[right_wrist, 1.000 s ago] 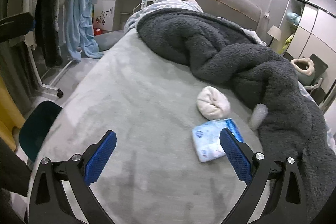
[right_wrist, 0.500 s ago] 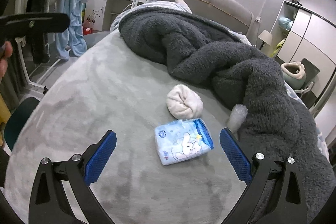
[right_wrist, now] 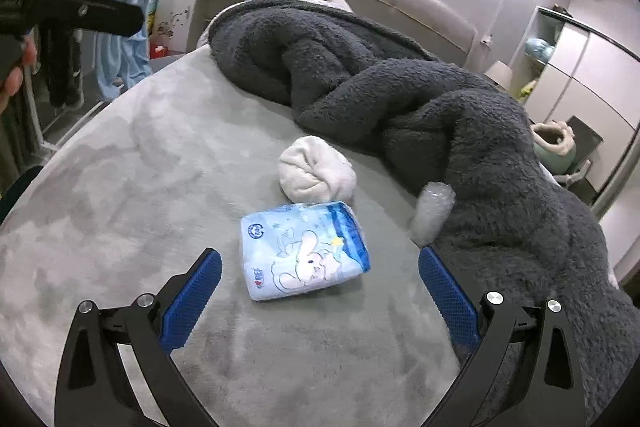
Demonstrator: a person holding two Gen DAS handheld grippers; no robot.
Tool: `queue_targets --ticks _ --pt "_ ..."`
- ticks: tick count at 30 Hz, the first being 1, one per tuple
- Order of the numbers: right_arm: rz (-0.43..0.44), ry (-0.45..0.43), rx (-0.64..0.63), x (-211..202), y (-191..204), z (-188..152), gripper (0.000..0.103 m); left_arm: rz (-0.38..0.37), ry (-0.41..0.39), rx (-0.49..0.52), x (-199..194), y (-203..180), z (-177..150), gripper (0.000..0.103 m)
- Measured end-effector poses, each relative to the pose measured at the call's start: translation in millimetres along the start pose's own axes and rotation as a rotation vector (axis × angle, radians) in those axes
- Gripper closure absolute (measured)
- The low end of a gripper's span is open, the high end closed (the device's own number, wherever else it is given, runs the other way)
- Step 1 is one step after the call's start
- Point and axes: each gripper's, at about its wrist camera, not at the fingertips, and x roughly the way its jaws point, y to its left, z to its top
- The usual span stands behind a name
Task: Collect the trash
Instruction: 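Close the right tool on the blue-and-white tissue pack, then grasp the black curved plastic piece with the left tool while the right holds the pack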
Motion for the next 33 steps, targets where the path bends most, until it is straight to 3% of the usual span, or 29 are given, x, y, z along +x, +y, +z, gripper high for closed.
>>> queue_targets --ticks 7,11,16,17,19,20,33 --pt "0.001 0.025 -0.056 24 11 1 0.004 -0.021 0.043 -0.021 12 -2 4 0.004" --pt "0.001 0.055 -0.033 38 4 -1 0.004 -0.035 0.057 -0.039 19 -4 5 0.004" --pt "0.068 0.094 0.044 51 -13 -5 0.004 -0.055 0.078 -0.065 30 -9 3 0.004" --pt "0.082 0.098 0.061 52 -16 -5 0.007 -0.057 0.078 -0.066 31 -11 3 0.004" --pt "0.106 0.103 0.078 53 -20 -5 0.030 -0.057 0.077 -0.060 33 -14 4 0.004" --pt "0.107 0.106 0.078 51 -20 -5 0.034 -0.055 0.077 -0.056 34 -15 4 0.004" --pt "0.122 0.049 0.142 9 -40 -4 0.036 -0.062 0.062 -0.036 48 -38 2 0.004"
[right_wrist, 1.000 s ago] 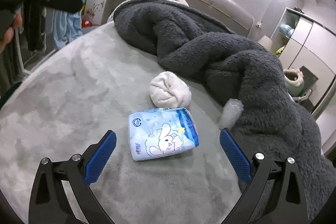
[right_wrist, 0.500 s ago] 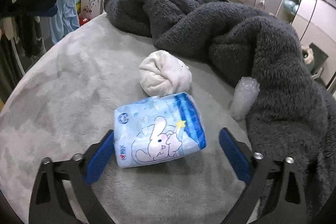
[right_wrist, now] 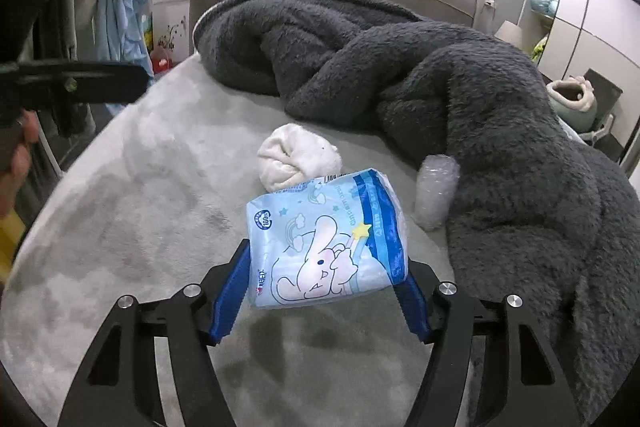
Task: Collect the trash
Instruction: 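Grasp the black curved plastic piece with the left tool while the right holds the pack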
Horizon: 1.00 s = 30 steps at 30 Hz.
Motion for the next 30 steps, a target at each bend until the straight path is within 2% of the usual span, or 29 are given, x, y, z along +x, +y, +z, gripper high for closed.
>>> queue_targets --ticks 12,21,26,30 --pt "0.085 0.035 0.106 -27 -11 -33 0.036 -0.034 0.014 0.026 23 -20 -4 0.005" --pt "0.159 0.097 0.156 -40 -12 -55 0.036 -0.088 0.055 0.140 49 -60 -17 0.006" --pt "0.186 0.107 0.146 -47 -12 -61 0.036 -0.100 0.095 0.249 70 -88 -25 0.015" --pt "0.203 0.110 0.123 -56 -7 -64 0.036 -0.111 0.115 0.260 85 -97 -27 0.018"
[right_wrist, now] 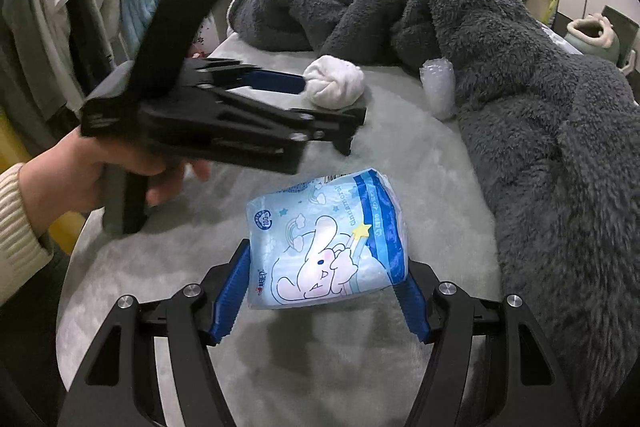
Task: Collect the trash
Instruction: 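Grasp the black curved plastic piece with the left tool while the right holds the pack, then carry the black piece and tissue pack with both tools toward the bin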
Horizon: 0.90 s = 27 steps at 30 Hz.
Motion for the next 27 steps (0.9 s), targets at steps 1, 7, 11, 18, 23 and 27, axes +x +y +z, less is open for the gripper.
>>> queue_targets --ticks 1,7,11,18,23,27 --pt "0.004 0.001 -0.005 -2 0 -1 0.036 0.002 0.005 0.004 3 -1 0 0.020" --pt "0.034 0.003 -0.012 -9 2 -6 0.036 0.016 0.046 0.011 21 -1 -1 0.029" --pt "0.043 0.003 -0.018 -11 3 -7 0.036 0.008 0.065 0.016 31 -1 -1 0.037" --pt "0.045 0.006 -0.026 -10 4 -9 0.036 0.008 0.093 0.033 48 -4 0 0.053" --pt "0.050 0.007 -0.027 -10 4 -9 0.036 0.014 0.091 0.041 52 -8 -4 0.060" --pt "0.057 0.004 -0.018 -11 4 -8 0.036 0.028 0.074 0.036 48 -10 -2 0.061"
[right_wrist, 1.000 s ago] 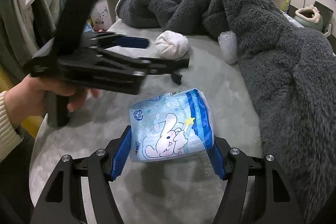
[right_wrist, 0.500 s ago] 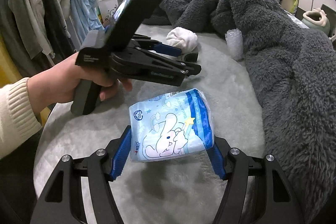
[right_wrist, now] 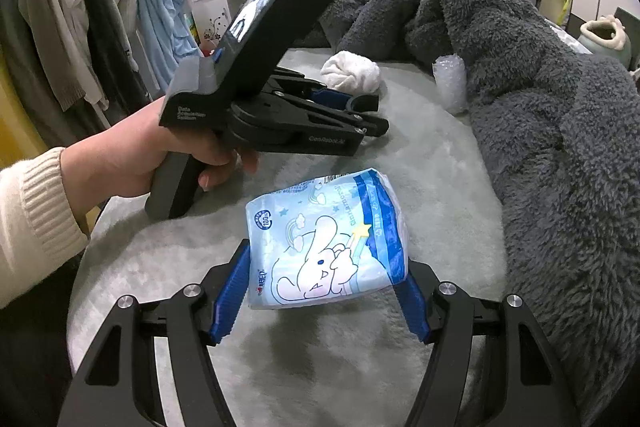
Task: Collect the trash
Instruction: 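Carry the black piece and tissue pack with both tools toward the bin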
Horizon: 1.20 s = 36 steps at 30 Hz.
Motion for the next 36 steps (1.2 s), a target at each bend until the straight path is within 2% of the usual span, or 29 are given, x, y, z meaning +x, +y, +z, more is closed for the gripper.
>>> queue_targets --ticks 8,17,23,36 --pt "-0.001 0.006 0.014 -2 1 3 0.036 -0.002 -0.057 -0.062 -31 7 -4 0.061" --pt "-0.010 0.023 0.004 -2 10 11 0.036 0.031 -0.068 -0.095 -70 17 -11 0.061" --pt "-0.006 0.011 0.001 -3 20 22 0.036 0.072 -0.084 -0.137 -97 22 -16 0.061" --pt "-0.009 0.015 0.000 5 42 42 0.036 0.204 -0.102 -0.249 -183 53 -63 0.061"
